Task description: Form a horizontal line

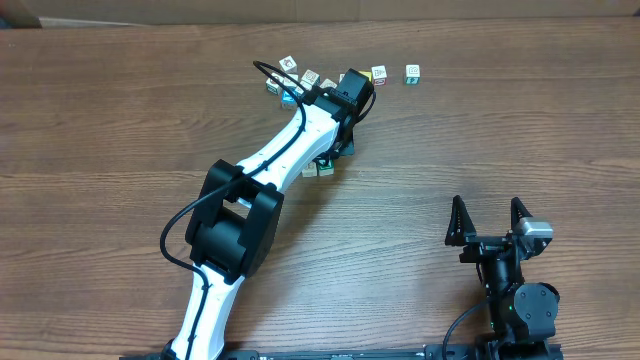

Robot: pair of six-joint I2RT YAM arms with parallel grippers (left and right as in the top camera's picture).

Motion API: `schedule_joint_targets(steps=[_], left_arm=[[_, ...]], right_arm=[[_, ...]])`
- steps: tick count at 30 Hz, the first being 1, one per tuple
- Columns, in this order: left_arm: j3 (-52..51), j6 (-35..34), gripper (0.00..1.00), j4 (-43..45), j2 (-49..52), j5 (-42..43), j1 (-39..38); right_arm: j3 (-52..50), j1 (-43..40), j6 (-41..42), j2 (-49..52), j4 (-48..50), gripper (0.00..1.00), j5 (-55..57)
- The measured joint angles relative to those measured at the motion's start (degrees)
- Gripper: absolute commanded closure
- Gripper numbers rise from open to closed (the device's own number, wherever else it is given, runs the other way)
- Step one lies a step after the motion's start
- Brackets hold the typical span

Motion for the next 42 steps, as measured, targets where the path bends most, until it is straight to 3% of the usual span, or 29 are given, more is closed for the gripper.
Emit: schedule_joint_targets(steps=[11, 17, 27, 42], left_arm=[[-0.09, 0.02, 0.96, 5.70, 0.00, -2.03, 0.00], [-0.09, 1.75, 0.96, 7.30, 0.00, 2.05, 0.00], [-0.09, 4.11, 0.96, 3.74, 0.00, 10.14, -1.84], [-0.09, 3.58, 0.96, 0.59, 0.00, 7.41, -2.64]], right_arm=[[0.00, 0.00, 0.02, 0.00, 0.00, 0.00, 0.02], [0.00, 0.02, -0.02, 0.00, 0.00, 0.00, 0.00], [0.00, 0.00, 0.00, 0.00, 0.00, 0.00, 0.00], [0.00, 0.00, -0.02, 0.00, 0.02, 0.00, 0.00]])
